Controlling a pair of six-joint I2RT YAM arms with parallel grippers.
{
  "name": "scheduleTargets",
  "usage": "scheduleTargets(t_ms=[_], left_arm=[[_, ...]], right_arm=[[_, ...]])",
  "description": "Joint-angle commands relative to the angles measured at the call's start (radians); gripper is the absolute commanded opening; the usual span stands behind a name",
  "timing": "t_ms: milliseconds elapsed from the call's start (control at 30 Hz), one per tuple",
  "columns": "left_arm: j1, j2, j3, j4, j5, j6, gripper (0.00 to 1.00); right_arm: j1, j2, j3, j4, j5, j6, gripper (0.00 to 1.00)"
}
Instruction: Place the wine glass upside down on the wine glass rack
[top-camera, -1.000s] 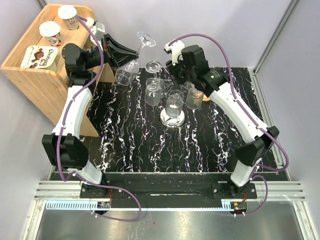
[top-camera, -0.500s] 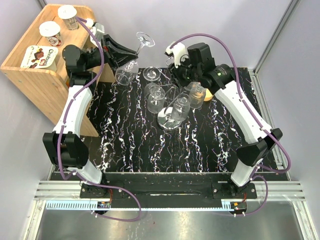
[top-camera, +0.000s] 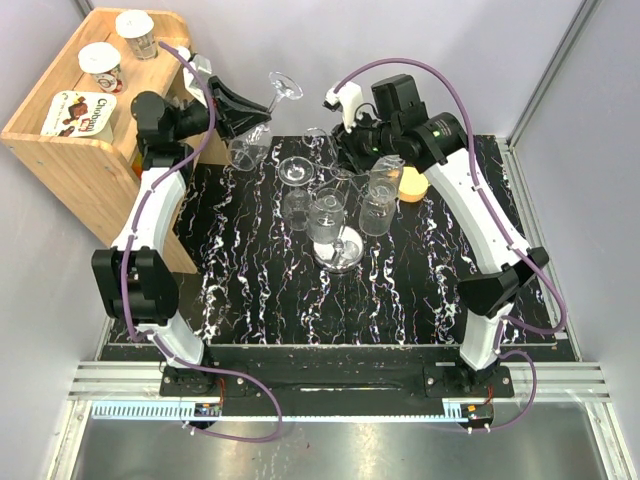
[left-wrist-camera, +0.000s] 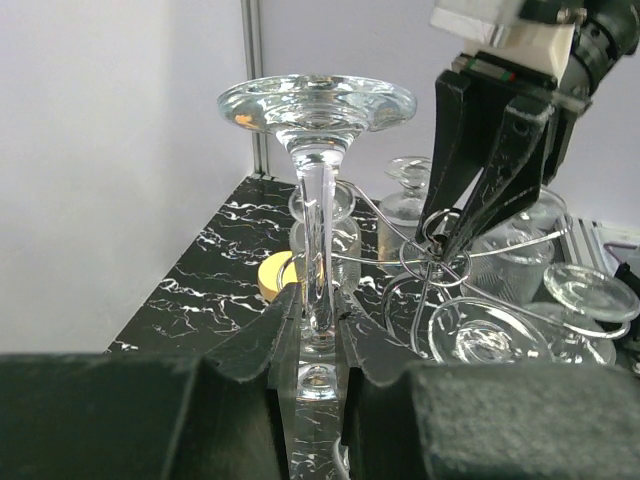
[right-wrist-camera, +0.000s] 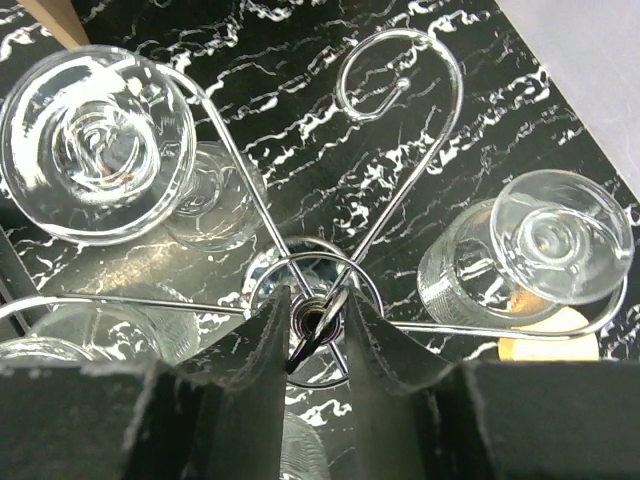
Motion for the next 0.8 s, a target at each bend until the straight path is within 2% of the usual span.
scheduleTargets(t_ms=[0, 100, 267, 300, 433, 600, 767], left_arm=[[0.0, -0.011, -0.043, 0.238, 0.036, -0.036, 0.0], [0.0, 0.009, -0.103, 0.46, 0.053, -0.192, 0.0], [0.0, 0.08, -0.134, 0.892, 0.083, -0.542, 0.0], [0.0, 0.084, -0.139, 0.934, 0.085, -0.587, 0.0], [0.0, 0.057, -0.214, 0.923, 0.077, -0.546, 0.0], [-0.006, -0.011, -0.301, 0.696, 0.056, -0.32, 0.0], [-0.047, -0.034, -0.343, 0.602, 0.047, -0.196, 0.0]], right_arm=[[-0.008, -0.01, 0.112, 0.058, -0.047, -0.015, 0.06], [-0.007, -0.01, 0.11, 0.059, -0.046, -0.01, 0.06], [-0.007, -0.004, 0.102, 0.058, -0.054, 0.011, 0.05], [-0.007, -0.004, 0.102, 0.055, -0.054, 0.016, 0.05], [-0.007, 0.002, 0.096, 0.053, -0.049, 0.019, 0.05], [-0.007, 0.004, 0.098, 0.053, -0.049, 0.022, 0.05], [-0.007, 0.008, 0.099, 0.053, -0.051, 0.022, 0.05]])
